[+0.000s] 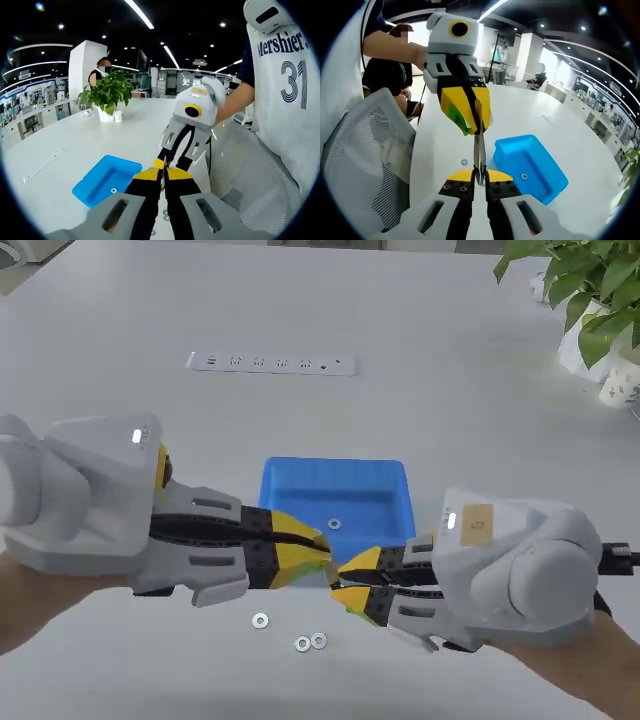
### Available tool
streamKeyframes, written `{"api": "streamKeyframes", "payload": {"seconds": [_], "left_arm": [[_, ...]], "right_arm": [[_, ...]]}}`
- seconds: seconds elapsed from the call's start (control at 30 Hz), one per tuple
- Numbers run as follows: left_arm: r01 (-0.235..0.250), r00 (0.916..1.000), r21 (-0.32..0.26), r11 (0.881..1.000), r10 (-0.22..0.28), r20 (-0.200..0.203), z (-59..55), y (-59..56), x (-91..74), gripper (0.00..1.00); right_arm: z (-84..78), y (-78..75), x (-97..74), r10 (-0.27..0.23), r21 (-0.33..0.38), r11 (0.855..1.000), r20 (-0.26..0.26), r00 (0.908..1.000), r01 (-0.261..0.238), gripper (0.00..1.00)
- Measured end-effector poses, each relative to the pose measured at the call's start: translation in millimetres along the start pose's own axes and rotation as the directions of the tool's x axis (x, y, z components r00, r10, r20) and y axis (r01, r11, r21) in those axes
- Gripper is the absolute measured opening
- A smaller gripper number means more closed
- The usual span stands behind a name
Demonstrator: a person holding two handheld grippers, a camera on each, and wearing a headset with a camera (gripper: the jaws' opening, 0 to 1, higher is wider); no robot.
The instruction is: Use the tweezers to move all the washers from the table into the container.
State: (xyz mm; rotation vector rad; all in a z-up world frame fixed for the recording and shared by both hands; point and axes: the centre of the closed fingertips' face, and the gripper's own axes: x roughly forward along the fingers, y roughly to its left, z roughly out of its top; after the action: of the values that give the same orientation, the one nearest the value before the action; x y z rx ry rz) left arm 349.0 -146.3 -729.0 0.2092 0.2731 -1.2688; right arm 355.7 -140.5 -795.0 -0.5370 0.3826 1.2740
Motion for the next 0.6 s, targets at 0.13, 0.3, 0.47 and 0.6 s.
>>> {"api": "streamKeyframes", "payload": {"seconds": [0.13, 0.3, 0.47, 0.6], "left_arm": [[-0.009, 0.9999, 0.044, 0.999, 0.008, 0.006, 14.4, 7.3, -4.7, 0.06], [-0.02, 0.9998, 0.094, 0.995, 0.019, 0.011, 27.2, 22.3, -6.5, 0.06], [-0.029, 0.9996, 0.115, 0.993, 0.029, 0.005, 28.7, 41.5, -1.7, 0.06], [-0.026, 0.9996, 0.113, 0.993, 0.027, -0.004, 25.5, 53.6, 5.0, 0.06]], "right_arm": [[16.1, -12.6, -3.9, -0.029, -0.036, 0.999, 0.021, 0.9994, 0.03, 0.09], [28.6, -31.5, -4.5, -0.068, -0.073, 0.995, 0.033, 0.9972, 0.07, 0.09], [28.4, -51.4, 0.5, -0.092, -0.065, 0.994, 0.036, 0.9951, 0.094, 0.09], [23.5, -63.4, 6.1, -0.102, -0.054, 0.993, 0.027, 0.9944, 0.104, 0.09]]}}
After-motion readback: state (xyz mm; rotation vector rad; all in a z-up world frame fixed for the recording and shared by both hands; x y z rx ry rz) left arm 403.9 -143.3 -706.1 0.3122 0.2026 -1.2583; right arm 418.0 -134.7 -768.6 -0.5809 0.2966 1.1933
